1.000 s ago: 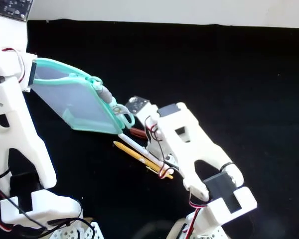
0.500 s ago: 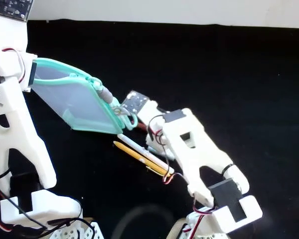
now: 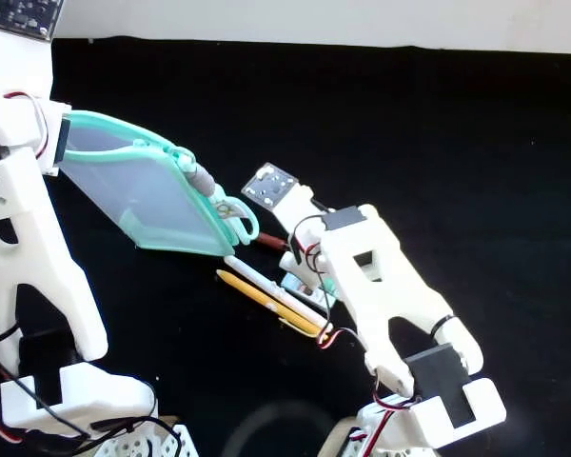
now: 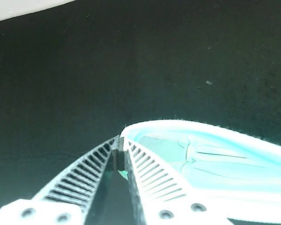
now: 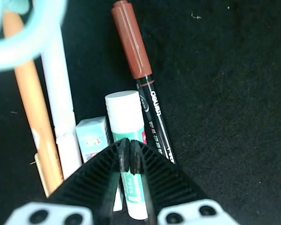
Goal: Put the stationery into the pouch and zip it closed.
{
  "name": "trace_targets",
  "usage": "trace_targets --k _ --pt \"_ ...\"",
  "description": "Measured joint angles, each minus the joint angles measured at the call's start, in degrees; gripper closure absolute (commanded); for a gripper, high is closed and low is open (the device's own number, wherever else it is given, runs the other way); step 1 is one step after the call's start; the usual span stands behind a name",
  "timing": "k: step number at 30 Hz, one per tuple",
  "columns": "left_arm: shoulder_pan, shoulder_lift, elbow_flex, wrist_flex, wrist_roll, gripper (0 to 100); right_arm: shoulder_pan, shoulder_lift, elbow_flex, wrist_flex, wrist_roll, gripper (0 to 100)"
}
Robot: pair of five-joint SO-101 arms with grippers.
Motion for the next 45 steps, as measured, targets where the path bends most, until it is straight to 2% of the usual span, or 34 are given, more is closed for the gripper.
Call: trace_targets --k 5,11,21,34,36,39,40,45 --pt "0.00 0.00 0.00 0.00 0.00 99 0.00 0.97 -0.35 0.09 0.00 98.4" --pt "0.00 0.00 0.00 0.00 0.00 99 0.00 2.64 -0.79 -0.62 0.00 83.4" --pt "0.00 0.00 0.00 0.00 0.00 99 -0.18 2.81 -0.79 -0.70 0.00 82.9" --pt "0.00 0.00 0.00 0.00 0.00 99 -4.48 3.69 2.20 -2.37 0.00 82.9" --pt "0.00 0.00 0.00 0.00 0.00 99 -4.40 3.69 2.81 -4.04 0.00 85.3" --pt "0.00 0.00 0.97 0.00 0.00 99 -4.40 3.60 2.90 -4.92 0.00 99.8" --pt "0.00 0.00 1.32 0.00 0.00 99 -4.31 3.60 2.90 -4.92 0.00 97.5" --pt "0.00 -0.09 2.02 -0.09 0.00 99 -2.81 3.60 1.76 -4.40 -3.08 99.0"
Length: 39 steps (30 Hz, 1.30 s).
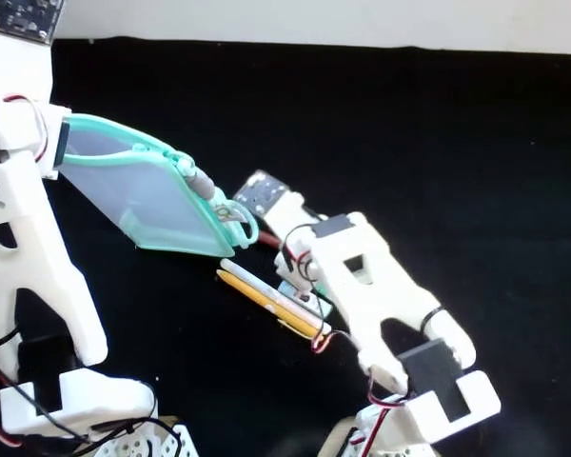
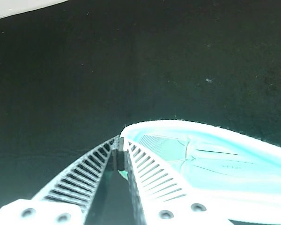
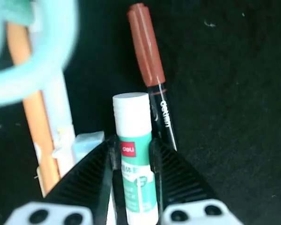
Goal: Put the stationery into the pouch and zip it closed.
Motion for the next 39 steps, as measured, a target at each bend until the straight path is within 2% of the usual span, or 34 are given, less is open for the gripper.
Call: trace_targets --k 5,12,15,21,26,39 --pt "0.00 0.00 0.00 0.00 0.00 99 2.64 -5.27 -3.25 3.43 -4.04 99.1" --pt "0.00 0.00 0.00 0.00 0.00 99 6.33 -25.23 -7.74 4.13 -10.55 99.1" --pt "0.00 0.00 0.00 0.00 0.00 99 5.80 -28.40 -12.92 4.13 -15.30 99.1" --pt "0.53 0.00 0.00 0.00 0.00 99 -1.76 -29.01 -32.53 0.44 -27.43 99.1" --pt "1.93 0.00 0.00 0.00 0.00 99 -9.76 -29.54 -45.01 -1.93 -34.20 99.1" --pt "9.32 -0.26 4.40 -0.09 0.00 99 -20.31 -28.40 -45.89 -6.51 -35.69 99.1"
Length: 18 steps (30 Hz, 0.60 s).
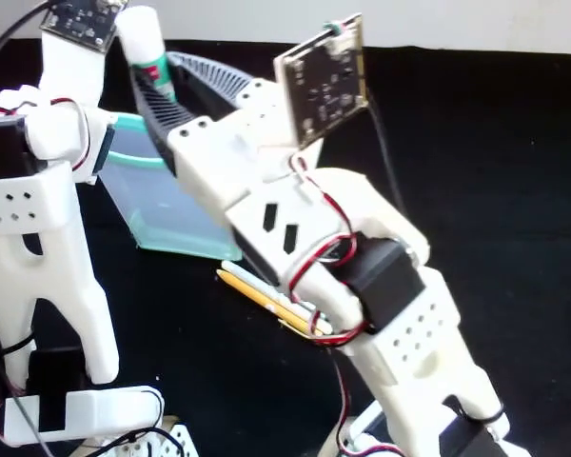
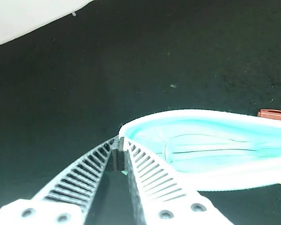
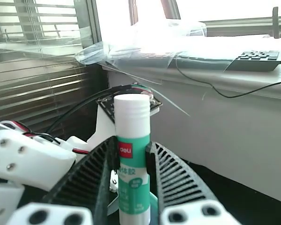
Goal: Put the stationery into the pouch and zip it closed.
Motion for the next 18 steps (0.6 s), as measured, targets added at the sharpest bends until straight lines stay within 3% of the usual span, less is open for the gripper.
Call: trace_targets --k 6,13,18 --pt "0.00 0.00 0.00 0.00 0.18 99 -0.26 4.92 2.29 -4.57 -5.71 99.1" --pt "0.00 0.00 0.35 0.00 0.09 99 0.88 8.00 14.07 -13.98 -6.86 99.1" --pt "0.09 0.00 0.35 0.00 0.09 99 0.70 8.26 17.93 -14.95 -6.86 99.1"
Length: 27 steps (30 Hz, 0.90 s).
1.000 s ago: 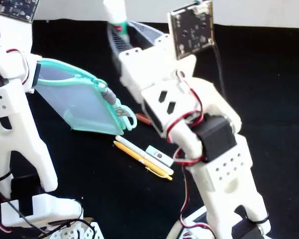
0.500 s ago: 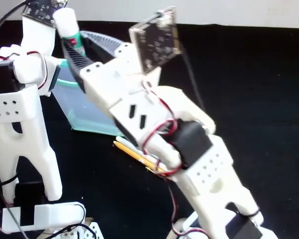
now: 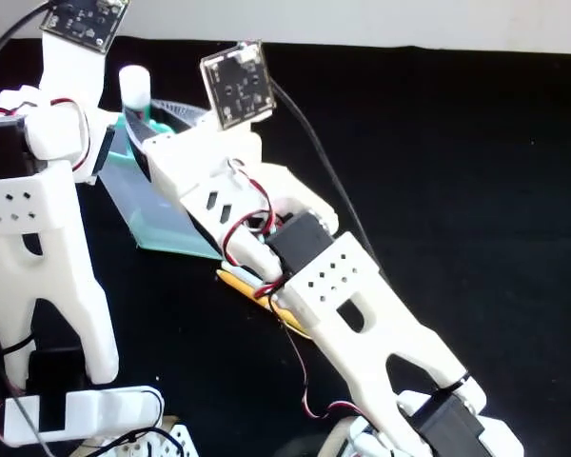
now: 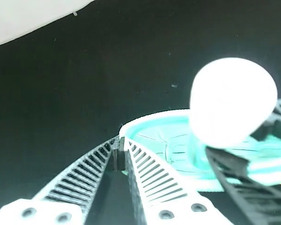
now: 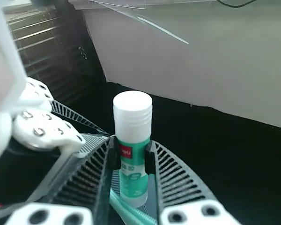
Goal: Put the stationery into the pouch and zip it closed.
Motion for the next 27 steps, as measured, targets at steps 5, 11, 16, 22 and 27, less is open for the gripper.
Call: trace_targets --k 5,11,16,22,27 --pt "0.00 0.00 0.00 0.00 0.00 99 0.00 0.00 0.26 0.00 0.00 98.8" --pt "0.00 0.00 0.00 0.00 0.00 99 0.00 0.00 0.53 0.00 0.00 77.1" --pt "0.00 0.00 0.00 0.00 0.00 99 -0.70 -0.09 0.53 3.16 0.00 70.0" --pt "0.09 0.00 0.00 0.00 0.00 99 -1.41 -0.09 0.09 4.40 0.00 70.0" --pt "0.18 0.00 0.00 0.00 0.00 99 4.13 -2.11 -2.99 4.40 0.00 70.0"
